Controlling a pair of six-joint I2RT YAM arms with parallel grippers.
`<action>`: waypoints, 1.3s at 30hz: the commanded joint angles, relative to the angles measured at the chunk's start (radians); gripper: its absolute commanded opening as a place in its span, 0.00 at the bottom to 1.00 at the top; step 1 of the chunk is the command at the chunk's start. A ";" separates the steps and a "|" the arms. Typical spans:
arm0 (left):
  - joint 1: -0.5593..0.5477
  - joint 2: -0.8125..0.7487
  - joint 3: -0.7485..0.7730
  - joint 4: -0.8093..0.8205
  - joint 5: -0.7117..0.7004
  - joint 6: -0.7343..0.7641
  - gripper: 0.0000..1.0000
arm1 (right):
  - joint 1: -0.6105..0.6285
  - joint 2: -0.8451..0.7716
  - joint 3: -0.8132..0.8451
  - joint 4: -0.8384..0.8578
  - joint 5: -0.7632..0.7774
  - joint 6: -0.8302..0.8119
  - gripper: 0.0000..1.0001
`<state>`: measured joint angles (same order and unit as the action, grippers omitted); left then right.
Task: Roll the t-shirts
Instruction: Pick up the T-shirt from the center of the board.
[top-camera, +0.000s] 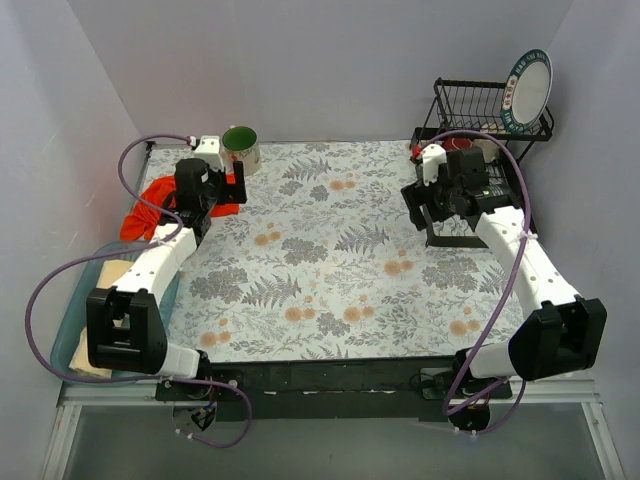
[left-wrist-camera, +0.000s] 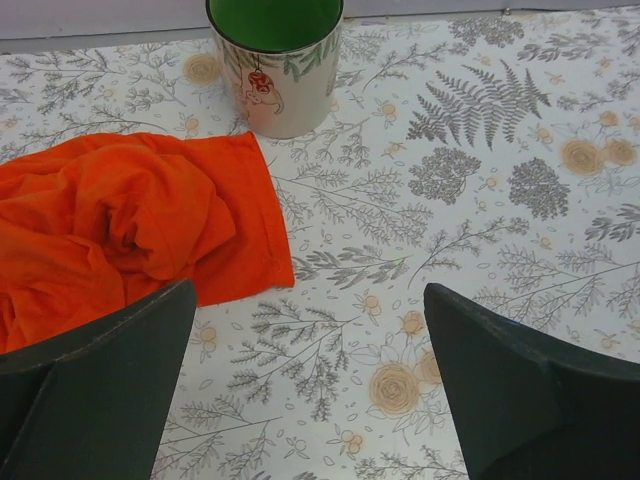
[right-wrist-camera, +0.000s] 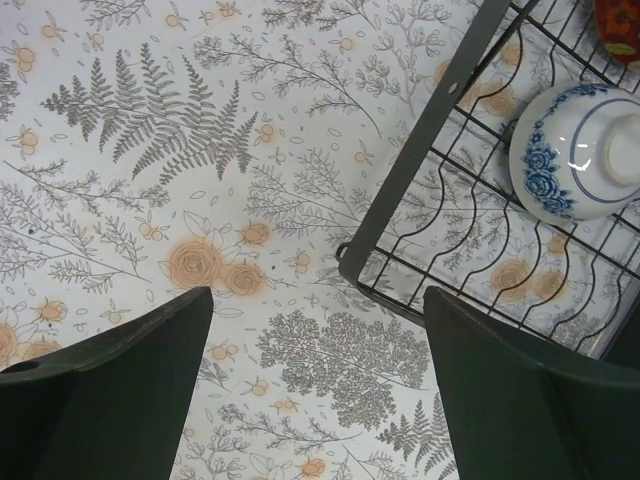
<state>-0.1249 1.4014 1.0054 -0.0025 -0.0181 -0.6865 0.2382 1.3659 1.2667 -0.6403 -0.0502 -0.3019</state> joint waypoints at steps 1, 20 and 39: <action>0.002 0.030 0.093 -0.085 -0.043 0.103 0.98 | 0.010 -0.010 0.017 -0.021 -0.101 -0.025 0.94; 0.169 0.754 0.726 -0.580 -0.117 0.159 0.51 | 0.044 0.050 0.122 -0.157 -0.301 -0.177 0.87; -0.105 0.119 0.938 -0.849 0.187 0.183 0.00 | 0.070 0.029 0.132 -0.071 -0.355 -0.114 0.84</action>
<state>-0.1337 1.7092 1.8534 -0.7860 0.0574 -0.5434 0.2981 1.4147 1.3457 -0.7605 -0.3511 -0.4522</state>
